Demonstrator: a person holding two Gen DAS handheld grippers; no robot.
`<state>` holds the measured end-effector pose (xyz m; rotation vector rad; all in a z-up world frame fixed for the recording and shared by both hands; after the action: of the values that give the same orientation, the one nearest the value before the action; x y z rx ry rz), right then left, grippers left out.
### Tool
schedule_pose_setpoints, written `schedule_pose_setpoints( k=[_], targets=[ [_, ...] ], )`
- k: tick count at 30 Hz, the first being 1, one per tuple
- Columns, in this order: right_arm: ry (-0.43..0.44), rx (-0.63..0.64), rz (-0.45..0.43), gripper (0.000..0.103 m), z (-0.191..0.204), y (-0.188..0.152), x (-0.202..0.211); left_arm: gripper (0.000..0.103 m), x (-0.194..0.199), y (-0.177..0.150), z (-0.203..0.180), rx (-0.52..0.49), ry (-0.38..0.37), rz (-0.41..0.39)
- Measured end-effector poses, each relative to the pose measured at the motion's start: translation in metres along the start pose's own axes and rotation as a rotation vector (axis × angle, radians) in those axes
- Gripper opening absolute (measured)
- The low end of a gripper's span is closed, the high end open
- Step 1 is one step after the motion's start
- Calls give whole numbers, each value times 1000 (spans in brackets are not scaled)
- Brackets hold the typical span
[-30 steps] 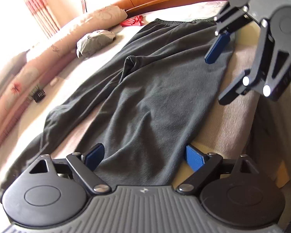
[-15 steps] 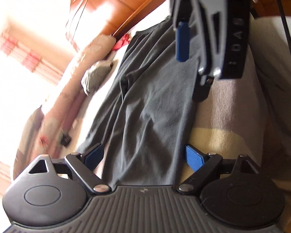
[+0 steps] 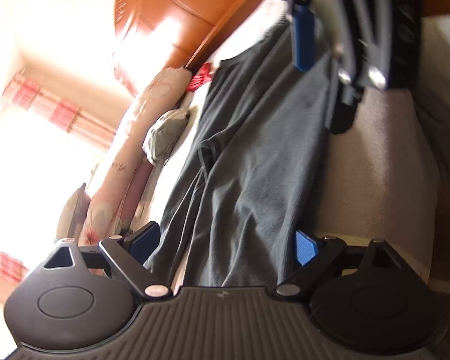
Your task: Fold clothes
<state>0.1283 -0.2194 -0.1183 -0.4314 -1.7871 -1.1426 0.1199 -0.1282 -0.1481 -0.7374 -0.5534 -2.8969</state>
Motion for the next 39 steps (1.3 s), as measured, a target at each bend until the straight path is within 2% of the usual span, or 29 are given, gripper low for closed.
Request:
schedule_pose_setpoints(
  k=[4,7,9,12,13,15,16,17,18,19,20,21,23,25,28,29,30,32,35,37,39],
  targets=[
    [-54,155,-55,74,21,10,-9,91,-4,-5,19,118,-37,25],
    [-174,311,-83,70,42,17,-24,91,-10,-9,23,152,-56,42],
    [-287,407,-98,50,53,18,-35,91,-10,-14,20,157,-66,50],
    [-414,502,-149,44,62,18,-44,91,-3,-20,9,127,-94,37],
    [-411,494,-153,39,62,19,-43,91,-1,-21,5,107,-96,28],
    [-403,476,-161,14,61,21,-41,90,3,-20,-3,59,-91,5],
    [-376,452,-171,10,61,22,-37,88,6,-20,-8,35,-83,-9],
    [-367,448,-177,7,61,23,-33,77,6,-19,-10,22,-80,-16],
    [-358,446,-182,5,61,24,-29,54,3,-17,-11,18,-104,-8],
    [-346,448,-175,4,62,25,-27,41,1,-17,-12,26,-128,6],
    [-333,450,-167,4,63,25,-25,19,0,-18,-11,33,-143,14],
    [-316,447,-158,3,63,25,-24,8,-1,-19,-10,41,-159,21],
    [-273,438,-132,3,63,25,-23,4,-2,-22,-9,56,-189,37],
    [-231,427,-102,3,63,24,-23,2,4,-27,-7,82,-266,41],
    [-158,395,-61,3,63,21,-24,2,9,-33,-9,47,-281,40],
    [-134,385,-47,3,64,20,-25,4,7,-35,-7,58,-295,53],
    [-110,374,-33,4,64,19,-25,12,6,-38,-6,69,-308,66],
    [-77,350,-12,7,65,18,-26,11,7,-43,0,118,-351,80],
    [-11,300,-12,15,62,15,-19,21,18,-54,13,208,-441,87],
    [23,257,-20,16,58,11,-11,25,27,-68,26,308,-498,97],
    [41,207,-27,21,51,5,-2,31,33,-84,41,400,-520,116]
  ],
)
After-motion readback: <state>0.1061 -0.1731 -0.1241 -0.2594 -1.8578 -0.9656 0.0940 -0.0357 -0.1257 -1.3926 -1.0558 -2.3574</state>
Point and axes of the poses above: each gripper's, at about its wrist camera, not at the fingertips, and x roughly against the way its jaws point, z to its left, y to its top, the point moved 6 cm from there along -x, roughly the way its jaws point, and after that the axes turned 12 degrees about z, right-handed, at the moved point
